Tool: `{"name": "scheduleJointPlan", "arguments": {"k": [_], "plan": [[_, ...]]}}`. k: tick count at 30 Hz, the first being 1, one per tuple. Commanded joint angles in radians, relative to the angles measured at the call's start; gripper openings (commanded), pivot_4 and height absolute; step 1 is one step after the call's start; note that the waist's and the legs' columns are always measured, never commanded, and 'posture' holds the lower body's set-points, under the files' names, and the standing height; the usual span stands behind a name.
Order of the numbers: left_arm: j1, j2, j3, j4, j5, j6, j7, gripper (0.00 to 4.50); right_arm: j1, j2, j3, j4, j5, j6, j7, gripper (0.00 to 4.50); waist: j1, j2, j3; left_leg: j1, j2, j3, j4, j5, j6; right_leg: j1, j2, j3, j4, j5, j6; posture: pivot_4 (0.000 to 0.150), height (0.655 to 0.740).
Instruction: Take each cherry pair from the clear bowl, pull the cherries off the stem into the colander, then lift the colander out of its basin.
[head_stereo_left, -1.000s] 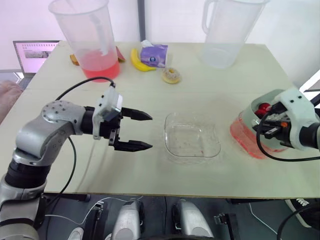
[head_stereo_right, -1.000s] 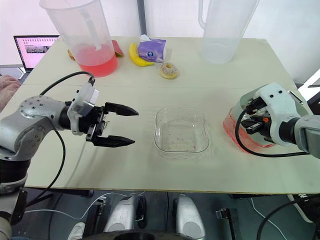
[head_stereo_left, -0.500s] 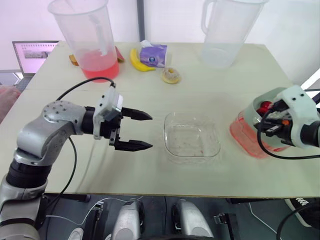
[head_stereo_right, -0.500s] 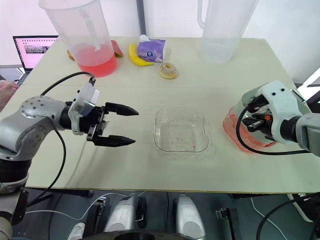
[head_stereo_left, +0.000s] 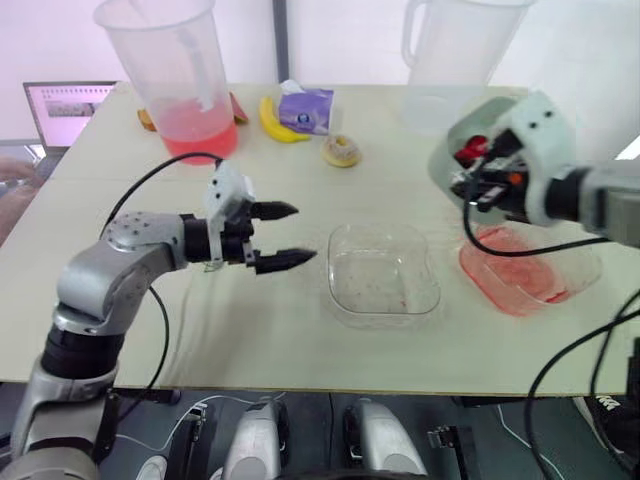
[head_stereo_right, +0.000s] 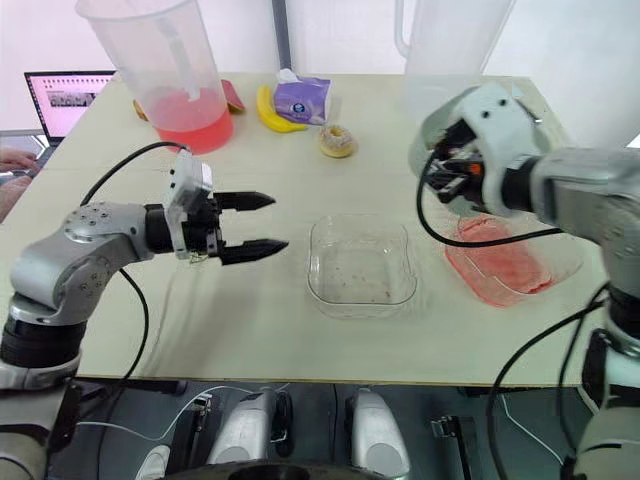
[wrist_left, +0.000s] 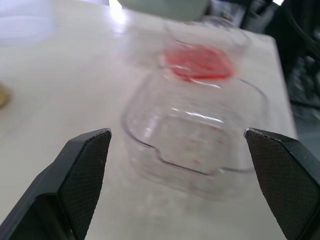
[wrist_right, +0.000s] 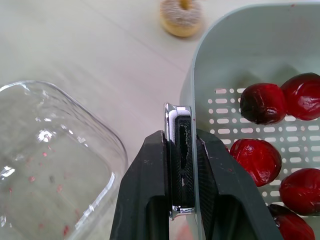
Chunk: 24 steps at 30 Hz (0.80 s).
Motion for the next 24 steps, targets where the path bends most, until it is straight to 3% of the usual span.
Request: {"name": "scheduleJointPlan", "arguments": {"k": [1, 5, 14, 24], "plan": [[0.037, -0.012, 0.063, -0.072, 0.005, 0.031, 0.11, 4.5, -0.076, 0.037, 0.118, 0.142, -0.094, -0.127, 0.05, 0.21, -0.001, 0.0, 0.0, 0.0, 0.0, 0.0, 0.0, 0.0, 0.0, 0.0, 0.0, 0.0, 0.0, 0.0, 0.0, 0.15, 0.74], [0.105, -0.014, 0.089, -0.154, -0.035, 0.074, 0.156, 4.5, -0.118, 0.101, 0.24, 0.331, -0.192, -0.252, 0.12, 0.21, -0.004, 0.0, 0.0, 0.0, 0.0, 0.001, 0.001, 0.0, 0.0, 0.0, -0.001, 0.0, 0.0, 0.0, 0.0, 0.15, 0.74], [0.156, -0.01, 0.107, -0.233, -0.075, 0.11, 0.207, 4.5, -0.181, 0.248, 0.348, 0.69, -0.379, -0.487, 0.222, 0.21, -0.001, 0.0, 0.0, 0.0, 0.0, 0.001, 0.001, 0.0, 0.0, 0.0, -0.001, 0.0, 0.002, 0.0, 0.0, 0.15, 0.74], [0.161, -0.004, 0.105, -0.245, -0.092, 0.117, 0.22, 4.5, -0.194, 0.3, 0.341, 0.818, -0.487, -0.549, 0.296, 0.21, -0.002, 0.0, 0.0, 0.002, 0.0, 0.001, 0.001, 0.0, 0.0, 0.001, -0.001, 0.0, 0.002, 0.0, 0.0, 0.15, 0.74]]}}
